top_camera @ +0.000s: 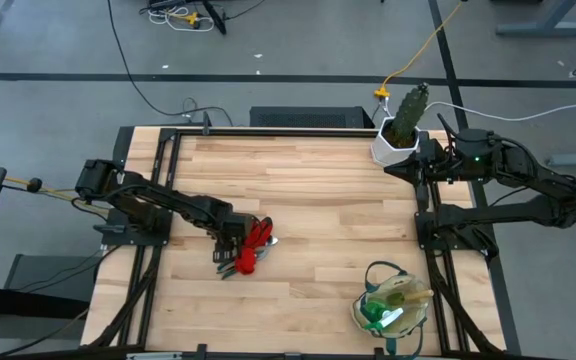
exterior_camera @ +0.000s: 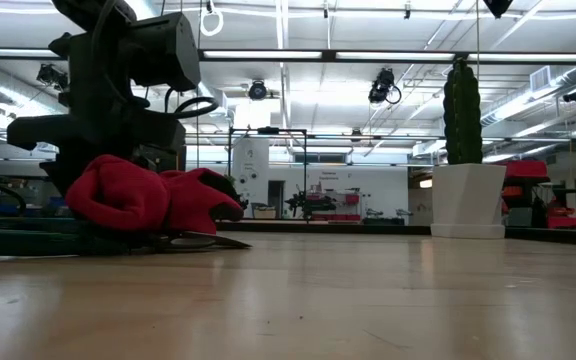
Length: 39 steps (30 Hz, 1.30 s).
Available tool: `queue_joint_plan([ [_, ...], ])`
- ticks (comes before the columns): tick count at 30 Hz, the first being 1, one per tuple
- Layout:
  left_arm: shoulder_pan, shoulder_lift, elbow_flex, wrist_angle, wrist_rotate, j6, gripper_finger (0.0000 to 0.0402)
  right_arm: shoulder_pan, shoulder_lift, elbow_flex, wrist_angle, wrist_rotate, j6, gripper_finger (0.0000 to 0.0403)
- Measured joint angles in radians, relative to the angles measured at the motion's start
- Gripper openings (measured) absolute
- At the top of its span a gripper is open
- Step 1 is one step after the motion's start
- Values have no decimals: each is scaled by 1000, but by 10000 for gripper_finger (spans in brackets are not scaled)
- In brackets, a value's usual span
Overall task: Pick & Place Garden tools in Gardening bag
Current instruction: Put the light brown trowel into the gardening tool bag
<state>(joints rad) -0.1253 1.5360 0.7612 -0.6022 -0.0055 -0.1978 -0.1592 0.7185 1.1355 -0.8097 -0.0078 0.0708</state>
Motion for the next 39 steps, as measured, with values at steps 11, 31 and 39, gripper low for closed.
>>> queue_joint_plan([
  [11,0,0,0,0,28,0,105,0,0,0,0,0,-1,0],
  [31,0,0,1,0,55,2,75,0,0,0,0,0,-1,0],
  [39,0,0,50,-67,-1,25,75,0,0,0,0,0,-1,0],
])
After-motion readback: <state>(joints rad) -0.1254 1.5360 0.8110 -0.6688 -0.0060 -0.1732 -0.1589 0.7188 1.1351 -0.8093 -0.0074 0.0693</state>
